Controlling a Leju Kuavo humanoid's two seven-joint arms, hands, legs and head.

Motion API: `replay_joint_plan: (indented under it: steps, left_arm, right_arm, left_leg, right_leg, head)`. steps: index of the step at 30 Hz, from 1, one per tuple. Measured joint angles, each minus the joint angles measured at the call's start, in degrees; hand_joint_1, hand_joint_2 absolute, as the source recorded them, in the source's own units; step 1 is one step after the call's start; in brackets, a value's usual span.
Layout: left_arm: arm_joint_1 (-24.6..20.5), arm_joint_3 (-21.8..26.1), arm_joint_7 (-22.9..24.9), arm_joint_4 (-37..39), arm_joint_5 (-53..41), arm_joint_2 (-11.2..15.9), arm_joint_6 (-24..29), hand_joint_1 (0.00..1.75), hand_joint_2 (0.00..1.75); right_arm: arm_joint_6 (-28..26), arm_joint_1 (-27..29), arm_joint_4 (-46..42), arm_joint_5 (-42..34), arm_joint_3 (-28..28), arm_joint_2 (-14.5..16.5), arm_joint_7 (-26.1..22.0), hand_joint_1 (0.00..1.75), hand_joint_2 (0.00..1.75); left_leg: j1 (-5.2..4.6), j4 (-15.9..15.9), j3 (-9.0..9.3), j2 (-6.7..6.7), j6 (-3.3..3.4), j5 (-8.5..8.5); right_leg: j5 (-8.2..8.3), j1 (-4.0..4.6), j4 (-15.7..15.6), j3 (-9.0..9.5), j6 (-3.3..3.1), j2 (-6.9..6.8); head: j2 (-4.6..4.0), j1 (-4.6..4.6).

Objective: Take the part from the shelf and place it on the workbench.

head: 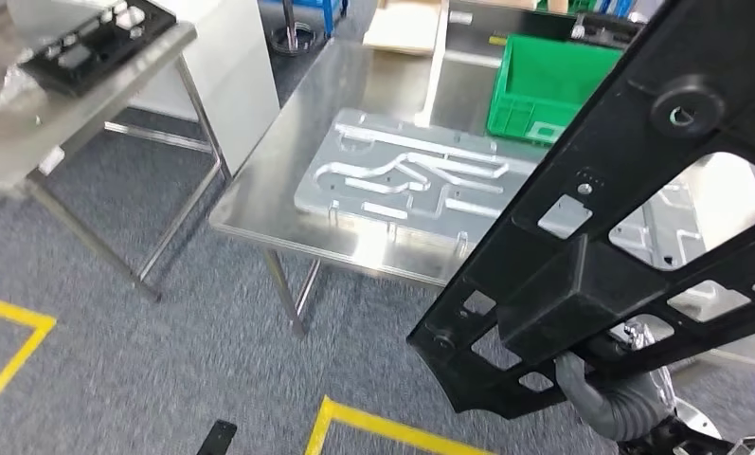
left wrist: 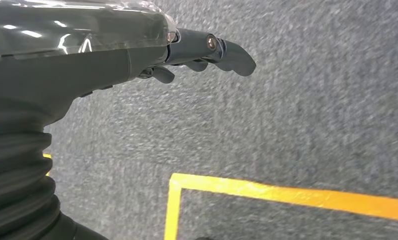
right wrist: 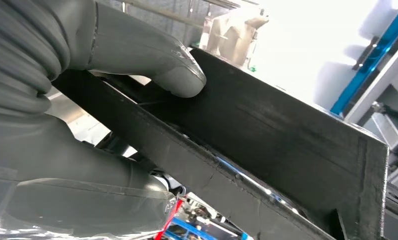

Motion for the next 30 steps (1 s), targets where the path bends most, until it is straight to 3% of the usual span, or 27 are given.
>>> replay_joint_plan:
  steps: [2, 4, 6, 8, 10, 11, 12, 13, 15, 16, 20, 22, 24, 25, 26, 28, 30]
  left_arm:
    - [0.0, 0.0, 0.1, 0.0, 0.0, 0.0, 0.0, 0.0, 1.75]
    - [0.0, 0.0, 0.3, 0.0, 0.0, 0.0, 0.1, 0.0, 1.75]
    - [-0.1, 0.0, 0.4, 0.0, 0.0, -0.1, 0.1, 0.0, 1.75]
    - [-0.1, 0.0, 0.4, 0.0, 0.1, -0.1, 0.2, 0.0, 1.75]
    - [0.0, 0.0, 0.5, 0.0, 0.3, 0.0, 0.4, 0.0, 1.75]
    - [0.0, 0.0, 0.5, 0.0, 0.4, 0.0, 0.5, 0.0, 1.75]
    - [0.0, 0.0, 0.5, 0.0, 0.4, 0.0, 0.5, 0.0, 1.75]
    - [0.1, 0.0, 0.5, 0.0, 0.5, 0.0, 0.6, 0.0, 1.75]
    - [0.2, 0.0, 0.4, 0.0, 0.5, 0.0, 0.8, 0.0, 1.75]
    - [0.3, 0.0, 0.3, 0.0, 0.6, 0.0, 0.9, 0.0, 1.75]
    - [0.4, 0.0, 0.1, 0.0, 0.6, 0.0, 1.1, 0.0, 1.75]
    - [0.4, 0.0, 0.0, 0.0, 0.5, 0.1, 1.1, 0.0, 1.75]
    - [0.4, 0.1, 0.0, 0.0, 0.5, 0.1, 1.1, 0.0, 1.75]
    - [0.5, 0.1, 0.0, 0.0, 0.5, 0.1, 1.1, 0.0, 1.75]
    - [0.5, 0.1, 0.0, 0.0, 0.5, 0.1, 1.1, 0.0, 1.75]
    - [0.5, 0.1, -0.1, 0.0, 0.4, 0.1, 1.0, 0.0, 1.75]
    - [0.5, 0.1, -0.2, 0.0, 0.3, 0.0, 0.9, 0.0, 1.75]
  right_arm:
    - [0.0, -0.3, 0.1, 0.0, 0.0, 0.0, 0.0, 1.75, 1.75]
    - [0.1, -0.7, 0.1, 0.0, 0.0, 0.0, 0.0, 1.75, 1.75]
    - [0.2, -1.1, 0.2, 0.0, 0.0, 0.0, 0.0, 1.75, 1.75]
    - [0.2, -1.4, 0.4, -0.1, 0.0, 0.0, 0.0, 1.75, 1.75]
    - [0.3, -1.4, 0.6, -0.1, 0.0, 0.0, 0.0, 1.75, 1.75]
    - [0.3, -1.4, 0.8, -0.1, 0.0, 0.0, 0.1, 1.75, 1.75]
    - [0.3, -1.4, 0.9, -0.1, 0.0, 0.0, 0.1, 1.75, 1.75]
    - [0.3, -1.4, 1.0, -0.1, 0.0, 0.0, 0.1, 1.75, 1.75]
    - [0.2, -1.4, 1.0, -0.1, 0.0, 0.0, 0.1, 1.75, 1.75]
    - [0.2, -1.3, 1.0, 0.0, 0.1, 0.0, 0.1, 1.75, 1.75]
    - [-0.4, -0.9, 0.9, 0.5, 0.1, 0.1, -0.1, 1.75, 1.75]
    - [-0.9, -0.8, 0.9, 0.7, 0.1, 0.1, -0.3, 1.75, 1.75]
    - [-1.2, -0.5, 0.9, 1.0, 0.1, 0.0, -0.5, 1.75, 1.75]
    - [-1.4, -0.3, 0.9, 1.2, 0.1, 0.0, -0.5, 1.75, 1.75]
    - [-1.6, -0.2, 0.9, 1.5, 0.1, 0.0, -0.6, 1.75, 1.75]
    - [-2.6, -0.4, 0.7, 2.1, -0.2, -0.3, -0.8, 1.75, 1.75]
    - [-3.6, -1.2, 0.5, 2.5, -1.1, -1.1, -1.0, 1.75, 1.75]
  left_leg:
    - [0.13, 0.0, 0.48, -0.06, -0.69, 0.08]
    - [0.07, 2.2, 0.06, 0.08, -1.36, 0.9]
    - [0.18, 7.8, -3.02, 0.23, -1.93, 0.8]
    - [0.68, 14.0, -7.62, 0.42, -2.52, -2.21]
    - [1.26, 15.6, -10.72, 0.64, -3.13, -4.76]
    - [1.5, 13.9, -11.02, 0.74, -3.46, -3.81]
    - [1.74, 10.8, -10.71, 0.85, -3.79, -1.31]
    - [1.93, 7.0, -10.08, 0.99, -4.04, 2.32]
    - [1.91, 1.9, -9.17, 1.26, -3.77, 6.75]
    - [1.81, 1.2, -9.15, 1.31, -3.29, 7.44]
    - [1.72, 1.2, -8.79, 1.13, -1.48, 7.39]
    - [1.72, 0.9, -8.47, 1.1, -0.93, 7.15]
    - [1.49, 0.9, -8.33, 1.03, -0.59, 6.84]
    - [1.34, 0.9, -8.21, 0.96, -0.51, 6.7]
    - [1.19, 0.9, -7.99, 0.87, -0.46, 6.54]
    - [0.93, 0.9, -7.42, 0.7, -0.46, 6.23]
    - [0.64, 1.0, -7.21, 0.6, -0.7, 6.02]
  right_leg:
    - [-0.01, 0.29, -1.4, 0.64, -0.52, 0.06]
    - [-0.21, -0.11, -2.6, 2.33, -0.94, 0.02]
    - [-0.82, -0.66, -3.5, 4.23, -1.23, -0.17]
    - [-1.73, -0.88, -3.7, 5.55, -1.25, -0.28]
    - [-2.77, -1.17, -3.7, 6.8, -0.93, -0.2]
    - [-3.34, -1.33, -3.6, 7.48, -0.68, -0.15]
    - [-4.0, -1.52, -3.6, 8.26, -0.37, -0.12]
    - [-4.68, -1.64, -3.4, 8.93, 0.0, -0.11]
    - [-5.86, -1.71, -2.9, 9.62, 0.85, -0.08]
    - [-6.3, -1.63, -2.7, 9.65, 1.29, -0.08]
    - [-8.19, -1.83, -1.3, 9.36, 2.56, -0.16]
    - [-11.23, -1.92, 4.7, 6.29, 2.89, -0.13]
    - [-13.62, -1.92, 12.2, 1.59, 3.0, -0.13]
    - [-13.32, -1.9, 13.9, 0.1, 2.92, -0.13]
    - [-11.75, -1.85, 13.2, -0.24, 2.7, -0.13]
    - [-6.76, -1.5, 6.4, 2.01, 1.85, -0.11]
    - [-3.84, -1.03, 0.0, 4.46, 0.99, -0.17]
  head:
    - [0.0, -0.06]
    - [0.0, -0.08]
    - [0.0, -0.1]
    - [0.0, -0.12]
    - [0.0, -0.13]
    - [0.0, -0.13]
    - [0.0, -0.13]
    - [0.0, -0.13]
    - [0.0, -0.11]
    - [0.0, -0.1]
    - [0.0, -0.09]
    - [0.0, -0.08]
    - [0.0, -0.08]
    - [0.0, -0.08]
    - [0.0, -0.09]
    - [0.0, -0.08]
    - [0.0, -0.08]
